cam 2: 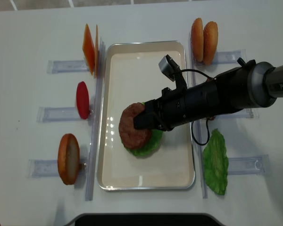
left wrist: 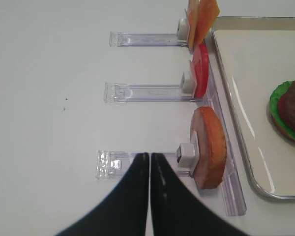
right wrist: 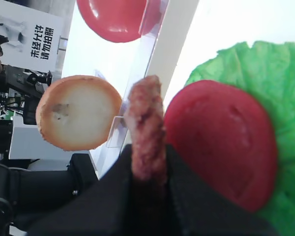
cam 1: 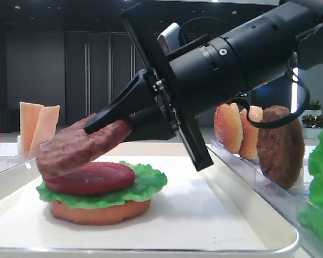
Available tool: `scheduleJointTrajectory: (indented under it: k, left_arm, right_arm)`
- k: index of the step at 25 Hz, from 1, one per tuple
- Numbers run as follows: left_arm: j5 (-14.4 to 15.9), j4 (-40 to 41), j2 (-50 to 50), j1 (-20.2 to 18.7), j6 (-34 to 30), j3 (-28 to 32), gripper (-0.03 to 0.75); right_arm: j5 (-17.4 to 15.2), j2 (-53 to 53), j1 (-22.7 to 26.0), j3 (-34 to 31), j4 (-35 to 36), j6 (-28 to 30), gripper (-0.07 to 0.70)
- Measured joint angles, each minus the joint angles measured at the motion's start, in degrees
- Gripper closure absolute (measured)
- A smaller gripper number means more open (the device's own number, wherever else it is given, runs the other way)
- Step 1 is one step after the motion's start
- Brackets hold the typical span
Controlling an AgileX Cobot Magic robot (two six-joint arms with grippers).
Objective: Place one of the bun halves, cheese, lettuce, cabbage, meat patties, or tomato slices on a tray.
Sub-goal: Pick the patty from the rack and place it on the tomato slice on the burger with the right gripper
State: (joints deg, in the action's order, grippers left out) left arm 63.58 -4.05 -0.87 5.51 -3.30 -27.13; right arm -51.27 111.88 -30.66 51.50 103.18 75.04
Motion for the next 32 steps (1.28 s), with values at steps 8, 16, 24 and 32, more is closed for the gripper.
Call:
scheduleJointTrajectory:
  k: [8,16,24,32]
  left_arm:
    - [0.0,0.0,0.0,0.0,0.13,0.0,0.722]
    - [0.0,0.0,0.0,0.0,0.13,0.0,0.722]
    - [0.0,0.0,0.0,0.0,0.13,0.0,0.722]
    - [0.0,0.0,0.0,0.0,0.13,0.0,0.722]
  right_arm:
    - [0.0,0.0,0.0,0.0,0.0,1.49,0.513]
    - [0.0,0.0,0.0,0.0,0.0,2.7,0.255]
    - [0.0,-1.48,0.0,0.48,0.02,2.76,0.216]
    - [1.27,-1.61,0.0,0.91,-0.38,2.99,0.205]
